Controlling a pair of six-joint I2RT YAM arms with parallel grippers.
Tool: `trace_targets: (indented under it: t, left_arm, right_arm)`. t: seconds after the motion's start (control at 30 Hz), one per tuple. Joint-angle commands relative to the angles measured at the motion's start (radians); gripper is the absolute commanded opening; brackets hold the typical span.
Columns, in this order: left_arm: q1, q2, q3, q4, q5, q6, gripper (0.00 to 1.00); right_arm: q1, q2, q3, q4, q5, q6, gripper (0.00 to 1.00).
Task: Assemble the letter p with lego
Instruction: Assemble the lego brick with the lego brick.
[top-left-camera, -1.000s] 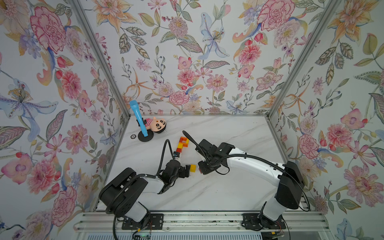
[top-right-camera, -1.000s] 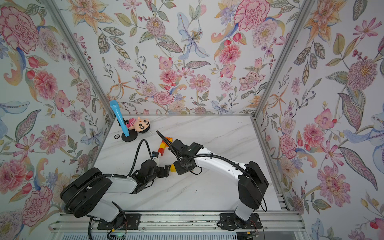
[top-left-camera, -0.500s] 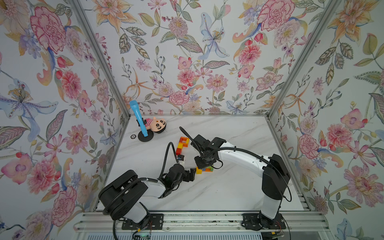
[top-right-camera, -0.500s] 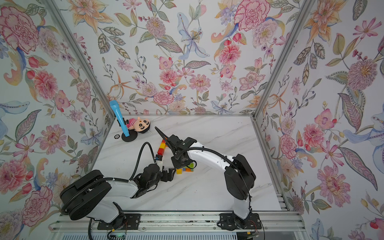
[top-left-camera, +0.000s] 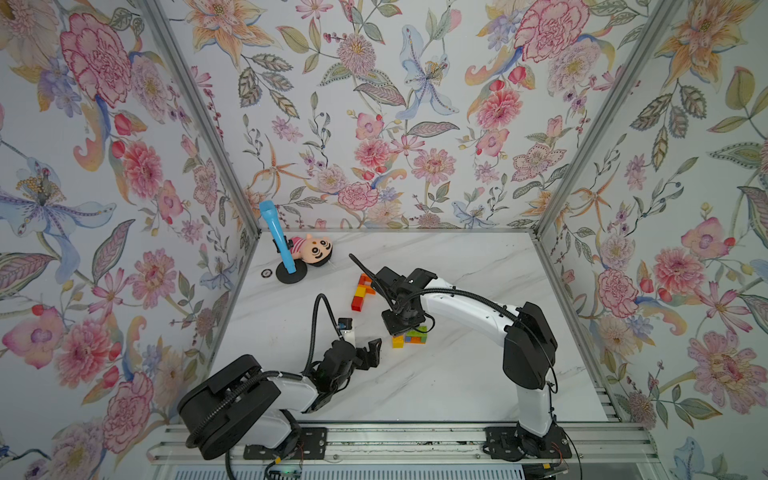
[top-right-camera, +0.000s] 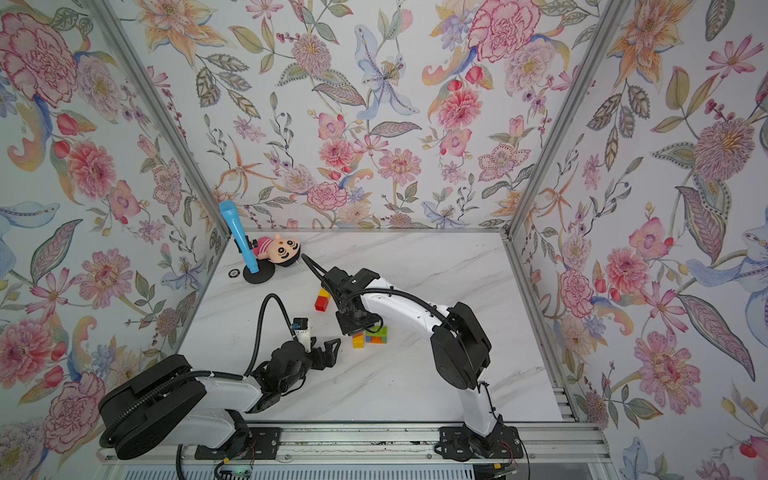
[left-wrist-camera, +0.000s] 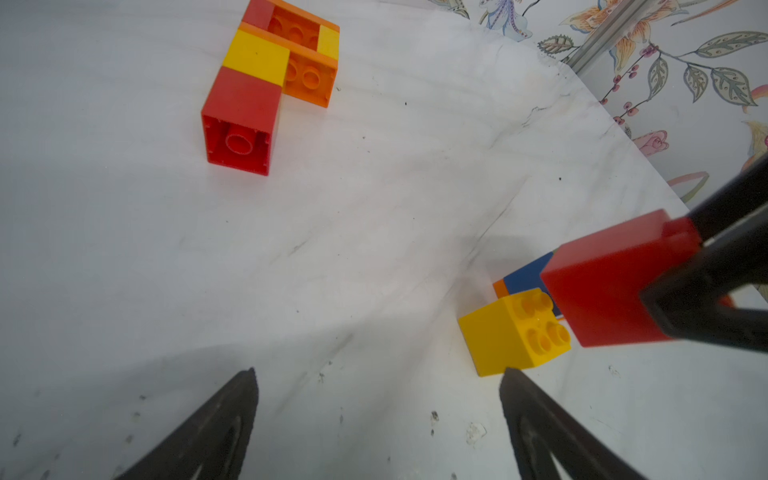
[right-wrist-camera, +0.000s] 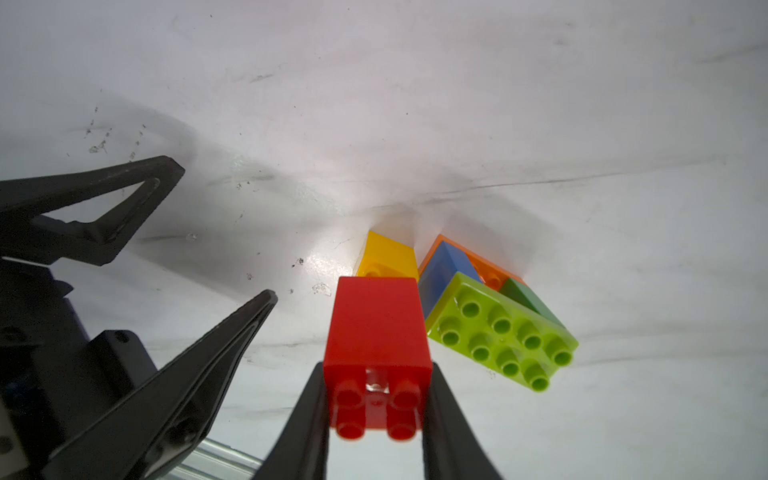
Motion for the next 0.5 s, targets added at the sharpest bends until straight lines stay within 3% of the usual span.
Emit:
trace_targets:
  t: [0.0,0.47]
  left_arm:
    - [-0.012,-0.027,-0.02,0.032,-0.073,0.007,0.95]
    - [-0.011,-0.107,-0.048,0.006,-0.128,0.113,0.99]
  right_arm:
    - [0.015,0.028,0.063,-0.101,0.031,0.066,0.07]
    - [0.029,0.1,0.129,-0.184,0.035,0.21,0.05]
